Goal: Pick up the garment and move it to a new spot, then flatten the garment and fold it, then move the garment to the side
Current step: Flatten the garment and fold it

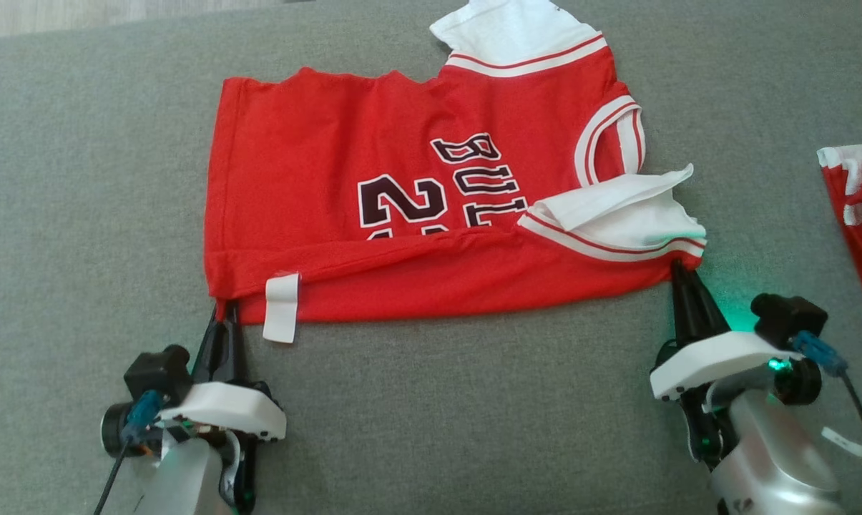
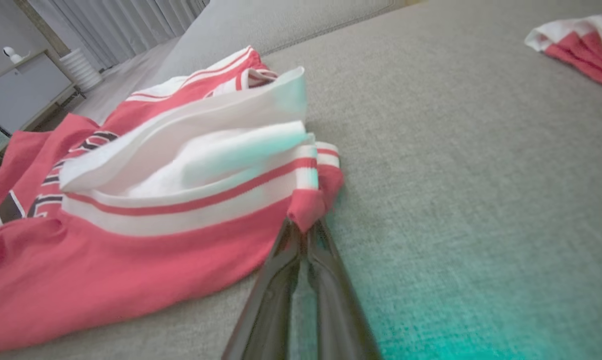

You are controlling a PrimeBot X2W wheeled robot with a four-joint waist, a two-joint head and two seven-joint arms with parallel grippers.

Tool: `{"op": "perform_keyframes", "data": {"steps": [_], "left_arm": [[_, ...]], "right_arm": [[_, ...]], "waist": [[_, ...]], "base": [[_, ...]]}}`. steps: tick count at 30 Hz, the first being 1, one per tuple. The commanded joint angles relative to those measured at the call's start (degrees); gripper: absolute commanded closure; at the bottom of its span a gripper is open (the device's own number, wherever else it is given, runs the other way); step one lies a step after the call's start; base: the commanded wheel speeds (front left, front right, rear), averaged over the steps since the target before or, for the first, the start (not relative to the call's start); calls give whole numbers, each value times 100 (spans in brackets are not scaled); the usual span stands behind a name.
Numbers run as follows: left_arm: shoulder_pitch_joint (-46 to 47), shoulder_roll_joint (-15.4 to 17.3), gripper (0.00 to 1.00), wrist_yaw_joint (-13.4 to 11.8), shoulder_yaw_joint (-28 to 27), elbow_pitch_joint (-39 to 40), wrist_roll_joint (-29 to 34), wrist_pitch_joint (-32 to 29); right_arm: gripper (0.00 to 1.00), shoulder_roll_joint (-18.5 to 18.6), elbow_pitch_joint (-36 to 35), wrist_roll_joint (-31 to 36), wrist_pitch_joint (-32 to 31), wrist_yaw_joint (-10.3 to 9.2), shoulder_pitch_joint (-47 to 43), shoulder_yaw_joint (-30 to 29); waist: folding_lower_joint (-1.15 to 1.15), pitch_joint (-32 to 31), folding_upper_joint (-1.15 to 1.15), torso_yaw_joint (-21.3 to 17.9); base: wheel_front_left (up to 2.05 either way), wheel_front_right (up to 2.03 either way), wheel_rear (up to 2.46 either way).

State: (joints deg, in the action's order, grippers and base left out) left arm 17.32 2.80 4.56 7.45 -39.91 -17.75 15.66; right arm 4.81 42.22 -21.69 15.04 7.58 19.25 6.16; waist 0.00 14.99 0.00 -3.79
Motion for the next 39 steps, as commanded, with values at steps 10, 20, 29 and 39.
{"op": "perform_keyframes", "data": {"steps": [10, 20, 29, 39], "left_arm": [[266, 15, 100, 118, -510, 845, 211, -66], [-80, 20, 100, 126, -963, 366, 309, -66], [-1255, 10, 62, 8, -457, 52, -314, -66], [-148, 235, 0, -73, -488, 926, 323, -66]], "right_arm": [[100, 280, -772, -482, -4, -9, 381, 211], [100, 625, -319, -1124, -70, -9, 260, 694], [32, 922, -221, -1597, -150, -9, -1027, 1082], [0, 1155, -746, -1312, -89, -9, -195, 986]], "waist": [[0, -598, 0, 12], [0, -1406, 0, -19], [0, -1339, 0, 29], [0, -649, 0, 159]], "base": [[0, 0, 0], [0, 0, 0], [0, 0, 0], [0, 0, 0]]}}
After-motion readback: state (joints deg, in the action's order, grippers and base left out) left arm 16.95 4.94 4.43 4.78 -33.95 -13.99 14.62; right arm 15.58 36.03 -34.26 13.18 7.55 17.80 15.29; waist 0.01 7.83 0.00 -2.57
